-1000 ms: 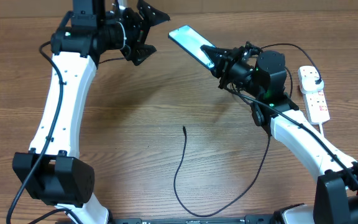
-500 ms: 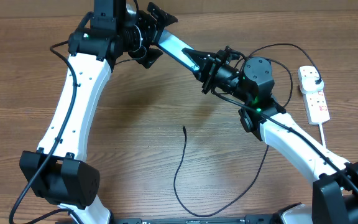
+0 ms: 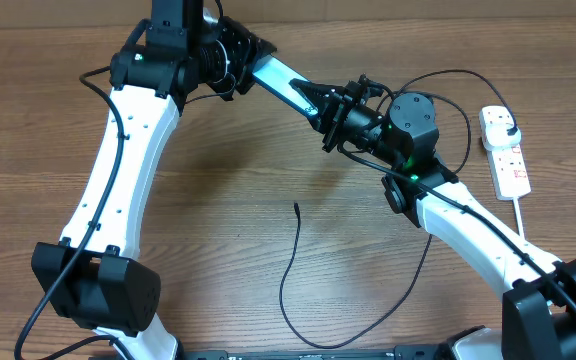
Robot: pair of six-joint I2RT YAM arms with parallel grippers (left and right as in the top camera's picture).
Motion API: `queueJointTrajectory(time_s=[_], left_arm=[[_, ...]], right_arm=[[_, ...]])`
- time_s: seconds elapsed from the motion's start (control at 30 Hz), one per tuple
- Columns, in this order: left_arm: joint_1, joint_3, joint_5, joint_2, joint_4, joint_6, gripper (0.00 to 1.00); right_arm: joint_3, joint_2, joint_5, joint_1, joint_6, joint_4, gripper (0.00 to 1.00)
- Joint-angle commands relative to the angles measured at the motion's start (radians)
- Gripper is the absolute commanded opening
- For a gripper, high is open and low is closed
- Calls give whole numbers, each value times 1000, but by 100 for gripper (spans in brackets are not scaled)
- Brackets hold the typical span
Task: Plug charger to phone and switch on socket
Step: 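Regrasp the phone with the left gripper and lift it away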
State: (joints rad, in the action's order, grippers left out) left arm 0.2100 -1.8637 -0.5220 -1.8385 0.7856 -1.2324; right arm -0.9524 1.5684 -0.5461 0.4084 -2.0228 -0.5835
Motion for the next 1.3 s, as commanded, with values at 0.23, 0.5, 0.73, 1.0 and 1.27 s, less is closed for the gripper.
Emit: queueJointTrajectory(time_s=[0.23,0.5,0.73,1.0,1.27], left_arm=[[26,-11,10,11,-1,-2,5],[40,-11,13,11,0,-1,4],[39,-11,13,11,-1,-1,4],[-40,-11,-7,11,6,66,4],[-224,-11,-197,11,31,209,4]], right_arm=[[-18,-8,-25,3,-79,-22,4],[-18,-8,-36,3,-79,-22,4],[-18,-8,-53,3,-64,-21,67],[-18,-8,-153,-51,90,-5,100],[-18,-8,-342,-171,309,92,100]])
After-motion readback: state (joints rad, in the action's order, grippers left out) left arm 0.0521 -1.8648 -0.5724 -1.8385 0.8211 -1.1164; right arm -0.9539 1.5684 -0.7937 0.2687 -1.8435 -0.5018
